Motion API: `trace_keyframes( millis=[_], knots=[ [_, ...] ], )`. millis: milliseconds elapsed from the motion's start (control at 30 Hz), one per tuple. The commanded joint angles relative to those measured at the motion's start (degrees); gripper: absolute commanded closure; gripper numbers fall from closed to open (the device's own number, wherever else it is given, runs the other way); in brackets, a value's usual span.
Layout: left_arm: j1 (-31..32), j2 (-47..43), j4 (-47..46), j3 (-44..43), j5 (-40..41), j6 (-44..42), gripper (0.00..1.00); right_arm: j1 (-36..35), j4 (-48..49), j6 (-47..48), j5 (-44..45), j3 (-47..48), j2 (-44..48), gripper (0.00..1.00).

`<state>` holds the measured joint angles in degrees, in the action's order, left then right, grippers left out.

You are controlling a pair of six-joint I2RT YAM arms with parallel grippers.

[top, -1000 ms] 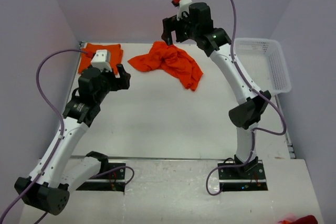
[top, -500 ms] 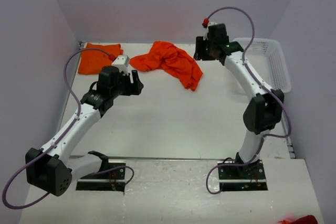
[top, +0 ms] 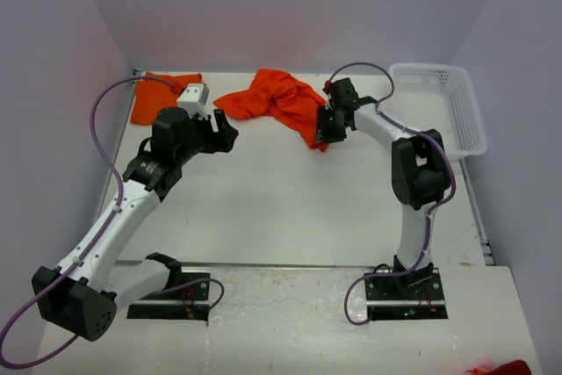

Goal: Fold and stack the t-shirts
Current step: Move the tshirt to the center of the board

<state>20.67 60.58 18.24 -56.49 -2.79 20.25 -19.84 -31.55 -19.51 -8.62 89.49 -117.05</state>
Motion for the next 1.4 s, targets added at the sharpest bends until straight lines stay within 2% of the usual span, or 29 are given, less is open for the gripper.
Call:
trace_keyframes(
  millis=[0,133,433,1200,1367],
  knots=[
    [0.25,0.24,-0.84,-1.52,-1.34,-0.83,0.26,-0.38,2.37,-0.88,-1.14,0.33,3.06,0.6],
    [0.25,1.21,-1.63,-0.82,-2.31,-0.48,0.25,-0.47,2.2,-0.36,-1.4,1.91,2.62,0.55],
    [0.25,0.25,-1.45,-0.73,-1.7,-1.53,0.25,-0.56,-1.66,0.26,-1.66,12.45,-4.4,0.58],
    [0.25,-0.63,-0.31,-1.17,-1.87,-2.32,0.22,-0.55,2.55,-0.36,-0.61,5.52,-4.85,0.59],
    [0.25,-1.07,-0.05,-1.34,-1.52,-2.5,0.22,-0.56,2.9,-0.36,-1.04,5.95,-5.73,0.65]
  ],
)
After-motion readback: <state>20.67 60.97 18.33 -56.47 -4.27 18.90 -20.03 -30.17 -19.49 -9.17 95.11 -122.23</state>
